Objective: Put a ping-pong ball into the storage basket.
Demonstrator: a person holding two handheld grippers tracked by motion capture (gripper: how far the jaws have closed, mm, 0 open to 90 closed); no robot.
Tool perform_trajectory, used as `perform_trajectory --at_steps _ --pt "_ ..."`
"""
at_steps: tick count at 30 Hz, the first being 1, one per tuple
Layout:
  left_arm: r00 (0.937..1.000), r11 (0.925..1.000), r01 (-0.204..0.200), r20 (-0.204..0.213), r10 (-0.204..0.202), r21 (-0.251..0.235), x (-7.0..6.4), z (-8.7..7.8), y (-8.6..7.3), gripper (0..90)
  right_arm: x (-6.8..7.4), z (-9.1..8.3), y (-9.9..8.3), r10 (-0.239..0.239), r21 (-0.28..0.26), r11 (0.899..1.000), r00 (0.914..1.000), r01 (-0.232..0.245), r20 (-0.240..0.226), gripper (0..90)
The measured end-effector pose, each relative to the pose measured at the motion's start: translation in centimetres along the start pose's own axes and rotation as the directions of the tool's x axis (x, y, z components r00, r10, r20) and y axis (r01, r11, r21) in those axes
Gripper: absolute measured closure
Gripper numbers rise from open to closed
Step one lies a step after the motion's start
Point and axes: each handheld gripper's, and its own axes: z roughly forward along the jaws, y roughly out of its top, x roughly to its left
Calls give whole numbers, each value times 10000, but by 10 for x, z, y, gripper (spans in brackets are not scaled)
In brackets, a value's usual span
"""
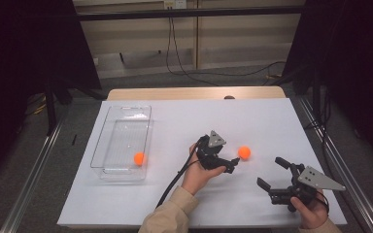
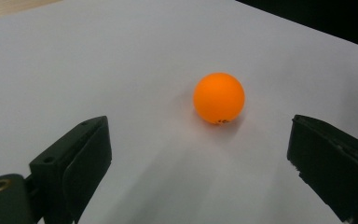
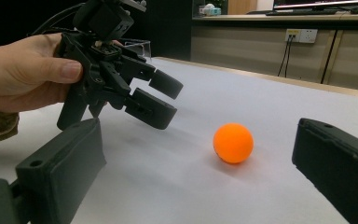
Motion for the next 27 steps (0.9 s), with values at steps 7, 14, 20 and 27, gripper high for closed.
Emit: perform_trajectory --at_steps 7,14,20,27 --pt "10000 10000 -21 37 21 -34 -2 2 1 63 0 0 0 -4 -7 10000 10000 4 -11 18" --pt "10000 10000 -57 3 57 25 -1 4 1 63 0 0 0 -17 0 10000 10000 17 0 17" --pt "9999 9999 -103 -8 103 62 -2 8 2 64 0 0 0 -13 7 10000 10000 13 -14 17" --pt "9999 9999 -138 16 138 99 -3 13 4 64 0 0 0 -14 1 10000 10000 14 -21 18"
